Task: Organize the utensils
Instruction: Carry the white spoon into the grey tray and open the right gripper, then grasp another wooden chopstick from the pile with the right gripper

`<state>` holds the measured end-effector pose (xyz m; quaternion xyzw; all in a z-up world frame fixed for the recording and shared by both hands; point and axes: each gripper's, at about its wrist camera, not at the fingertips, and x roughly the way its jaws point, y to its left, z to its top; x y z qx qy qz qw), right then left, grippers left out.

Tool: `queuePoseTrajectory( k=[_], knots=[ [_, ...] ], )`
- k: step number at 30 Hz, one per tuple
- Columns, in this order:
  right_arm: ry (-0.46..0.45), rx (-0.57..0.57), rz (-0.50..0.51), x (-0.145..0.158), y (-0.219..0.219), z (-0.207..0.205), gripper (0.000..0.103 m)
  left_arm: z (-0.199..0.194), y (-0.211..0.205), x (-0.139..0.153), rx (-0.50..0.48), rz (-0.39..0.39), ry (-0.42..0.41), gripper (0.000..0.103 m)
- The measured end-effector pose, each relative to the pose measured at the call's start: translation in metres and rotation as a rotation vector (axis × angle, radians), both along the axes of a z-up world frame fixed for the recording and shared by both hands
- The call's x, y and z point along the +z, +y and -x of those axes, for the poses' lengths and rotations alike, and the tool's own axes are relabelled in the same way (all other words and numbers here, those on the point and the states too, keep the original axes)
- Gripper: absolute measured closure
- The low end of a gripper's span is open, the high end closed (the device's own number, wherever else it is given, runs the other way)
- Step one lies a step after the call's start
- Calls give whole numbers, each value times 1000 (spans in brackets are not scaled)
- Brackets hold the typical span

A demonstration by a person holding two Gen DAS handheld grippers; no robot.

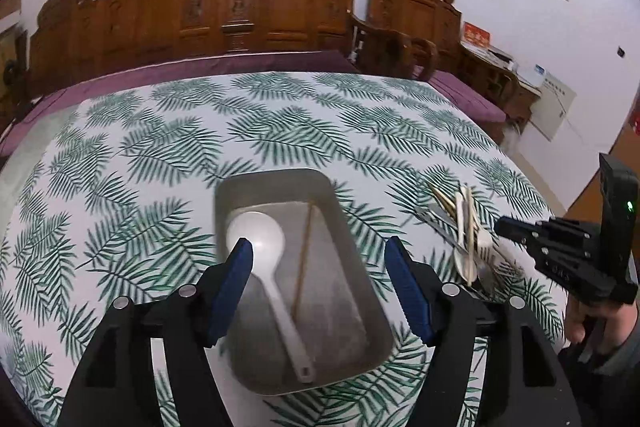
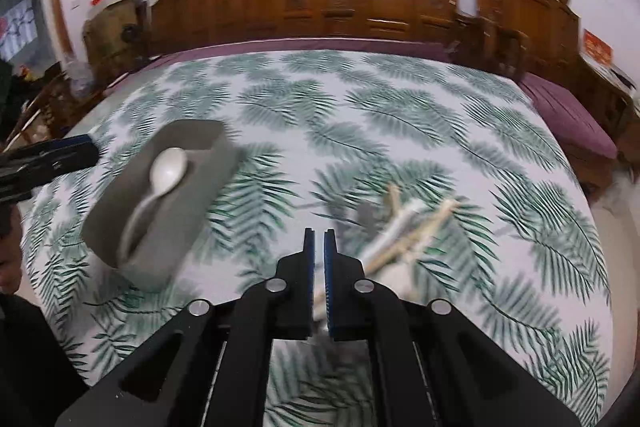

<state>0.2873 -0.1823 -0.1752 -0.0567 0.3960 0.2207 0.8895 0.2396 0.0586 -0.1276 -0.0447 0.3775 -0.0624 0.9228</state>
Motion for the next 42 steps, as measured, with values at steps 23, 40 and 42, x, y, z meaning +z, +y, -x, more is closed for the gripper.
queuePoseTrajectory(
  k=[23, 40, 42],
  knots=[
    [182, -161, -19, -59, -3, -25, 72, 7, -41, -8, -84, -8, 7, 38],
    [175, -246, -144, -40, -57, -17, 97, 19, -75, -8, -115, -40, -3, 38],
    [161, -251, -153, -36, -65, -15, 97, 21, -80, -8, -116, -48, -3, 38]
  ],
)
